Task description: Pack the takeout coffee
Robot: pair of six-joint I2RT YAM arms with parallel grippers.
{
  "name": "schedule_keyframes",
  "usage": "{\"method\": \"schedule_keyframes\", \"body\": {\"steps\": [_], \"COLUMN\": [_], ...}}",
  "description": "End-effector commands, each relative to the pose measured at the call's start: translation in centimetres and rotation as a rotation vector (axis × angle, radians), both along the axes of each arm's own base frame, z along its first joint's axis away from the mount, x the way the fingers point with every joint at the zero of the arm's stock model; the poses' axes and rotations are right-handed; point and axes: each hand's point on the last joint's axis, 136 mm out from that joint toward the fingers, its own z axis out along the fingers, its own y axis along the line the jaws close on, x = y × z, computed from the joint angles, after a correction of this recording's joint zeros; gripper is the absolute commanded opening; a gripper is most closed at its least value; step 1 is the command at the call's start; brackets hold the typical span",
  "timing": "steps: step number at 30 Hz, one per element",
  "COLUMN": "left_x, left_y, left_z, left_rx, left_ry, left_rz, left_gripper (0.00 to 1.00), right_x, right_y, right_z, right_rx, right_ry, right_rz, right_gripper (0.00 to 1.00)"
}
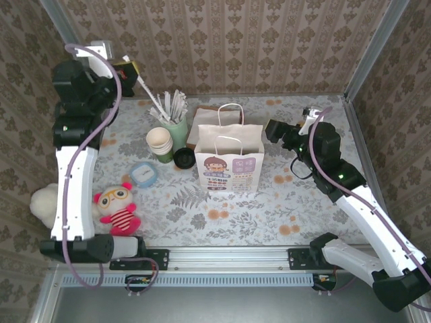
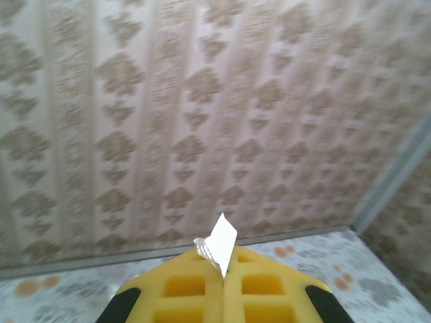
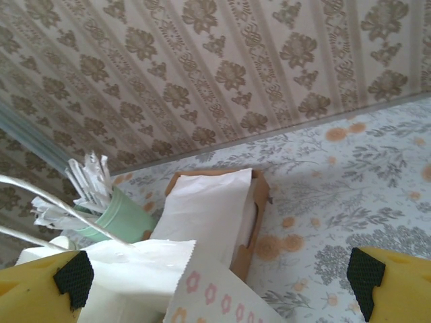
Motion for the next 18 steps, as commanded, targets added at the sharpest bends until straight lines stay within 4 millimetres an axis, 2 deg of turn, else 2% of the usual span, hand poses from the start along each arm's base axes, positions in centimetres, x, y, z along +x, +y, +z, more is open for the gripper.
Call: {"method": "schedule_keyframes", "body": {"steps": [1,5,7,14,18], "left_x": [-5.3,-9.5,-10.5,-11.7,-11.3], "left_y": [-4.9,-9.0,-10.5,-15.9,-17.6], "left_z": [2.1,1.9,0.8,-4.5,-6.8], "left_rx": [0.03,0.079,0.131,0.356,0.454], "left_ry": [-0.147,-0.245,-0.253,-0.239,-0.223], "left_rz": [-0.263,-0.421,-0.479,-0.637,-0.68], "left_gripper": [0.0,0.0,0.0,0.0,0.0], "right_x": [0.1,0.1,0.1,0.1,0.1], "right_y": [-1.1,-0.8,-0.7,-0.5,-0.4], "right_z": [0.8,0.7,0.7,0.6,0.4], "right_rx": [0.027,0.044,0.051,0.054,0.054], "right_ry": [0.004,0.012,0.013,0.022,0.029], "right_rz": [-0.065,-0.059,-0.057,-0.047,-0.043], "right_gripper": [1.0,1.0,1.0,1.0,1.0]}}
